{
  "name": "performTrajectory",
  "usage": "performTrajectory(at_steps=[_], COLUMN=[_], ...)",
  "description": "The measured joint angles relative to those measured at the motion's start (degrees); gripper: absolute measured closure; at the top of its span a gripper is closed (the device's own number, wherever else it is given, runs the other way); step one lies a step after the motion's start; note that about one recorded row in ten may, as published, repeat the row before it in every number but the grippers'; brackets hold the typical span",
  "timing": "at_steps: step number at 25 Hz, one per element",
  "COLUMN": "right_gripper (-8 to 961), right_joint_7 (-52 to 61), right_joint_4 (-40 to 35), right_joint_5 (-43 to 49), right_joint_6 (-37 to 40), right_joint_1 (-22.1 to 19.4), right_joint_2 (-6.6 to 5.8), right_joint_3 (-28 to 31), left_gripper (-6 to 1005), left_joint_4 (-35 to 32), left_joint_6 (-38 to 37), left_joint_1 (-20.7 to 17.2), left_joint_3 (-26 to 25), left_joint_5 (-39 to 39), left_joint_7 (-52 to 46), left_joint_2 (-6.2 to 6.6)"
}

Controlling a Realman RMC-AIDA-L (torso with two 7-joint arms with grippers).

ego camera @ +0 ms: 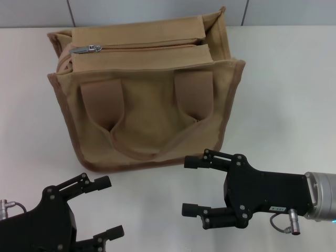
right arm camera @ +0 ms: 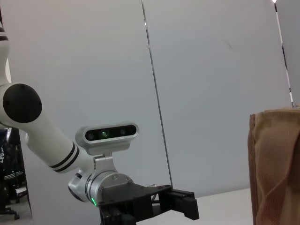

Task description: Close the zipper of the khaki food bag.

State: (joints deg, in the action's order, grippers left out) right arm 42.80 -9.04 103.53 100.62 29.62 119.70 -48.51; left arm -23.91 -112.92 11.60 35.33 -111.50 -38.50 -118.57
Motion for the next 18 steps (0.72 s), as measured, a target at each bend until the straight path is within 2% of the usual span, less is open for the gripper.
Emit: performTrajectory(at_steps=[12, 18], right_gripper=[118, 117], right_joint_7=[0.0, 0.0], right_joint_4=[0.0, 0.2], right_joint_5=[-0.1, -0.1], right_joint_6=[0.0, 0.0], right_joint_1=[0.0, 0.0], right_joint_2=[0.0, 0.0], right_joint_3=[0.0, 0.0], left_gripper=[189, 189], left_joint_4=[0.1, 3.7], left_joint_6=[0.2, -0.2], left_joint_1=[0.0, -0.1], left_joint_3=[-0.6, -8.5], left_joint_5=[0.3, 3.4], left_joint_7=[0.0, 0.0], left_joint_2=[-0.03, -0.03])
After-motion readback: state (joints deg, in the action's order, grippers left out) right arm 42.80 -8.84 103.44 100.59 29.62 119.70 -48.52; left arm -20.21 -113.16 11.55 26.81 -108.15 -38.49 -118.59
